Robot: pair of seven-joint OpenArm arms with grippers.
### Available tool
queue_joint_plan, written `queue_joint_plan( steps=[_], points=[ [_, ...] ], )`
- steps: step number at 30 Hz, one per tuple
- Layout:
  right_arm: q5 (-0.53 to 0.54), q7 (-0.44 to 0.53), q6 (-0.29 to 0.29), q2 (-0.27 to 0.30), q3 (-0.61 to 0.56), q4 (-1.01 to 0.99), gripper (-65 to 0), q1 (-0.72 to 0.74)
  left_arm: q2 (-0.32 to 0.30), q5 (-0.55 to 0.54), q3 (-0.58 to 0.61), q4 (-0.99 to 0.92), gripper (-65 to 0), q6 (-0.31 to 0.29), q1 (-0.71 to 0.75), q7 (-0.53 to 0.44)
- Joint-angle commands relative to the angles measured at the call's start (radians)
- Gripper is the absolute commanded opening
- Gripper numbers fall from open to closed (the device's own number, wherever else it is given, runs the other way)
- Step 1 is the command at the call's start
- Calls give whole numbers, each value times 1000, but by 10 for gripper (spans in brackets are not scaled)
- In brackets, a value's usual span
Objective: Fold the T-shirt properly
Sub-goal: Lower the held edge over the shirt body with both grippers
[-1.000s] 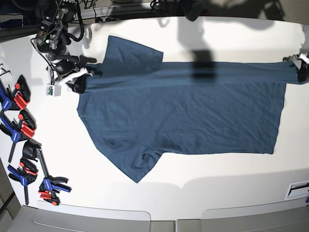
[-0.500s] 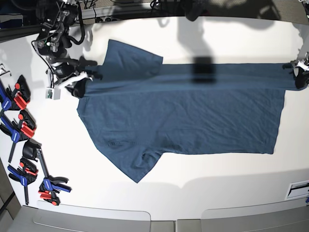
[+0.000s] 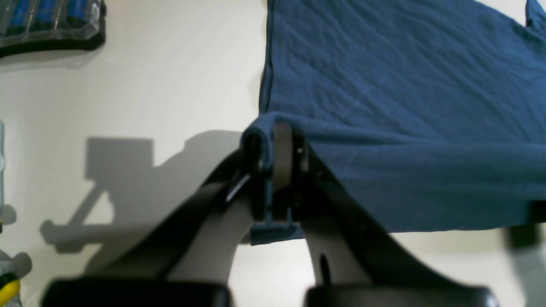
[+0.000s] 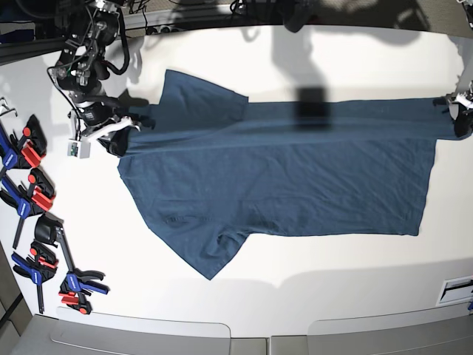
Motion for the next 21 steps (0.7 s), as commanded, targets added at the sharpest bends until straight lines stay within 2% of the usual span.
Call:
queue_joint_plan(
  steps=[1,6,10,15,21],
  points=[
    [-1,39,-6,13,4,1,-650,14,-28,-5,-10,13,-650,6,-5,-30],
    [0,49,-6,13,4,-118,-650,57,-28,-3,-10,13,-650,6,-6,-31],
    [3,60,-4,13,4,-200,-650,114,-28,37,-10,13,-650,7,-5,-41],
    [3,56,-2,13,4,-213,-650,157,-28,48,-10,13,-650,53,-6,-54],
    [-18,45,-3,13,4,-213,-650,162,-28,48,-10,13,-650,54,-6,-58]
  ],
)
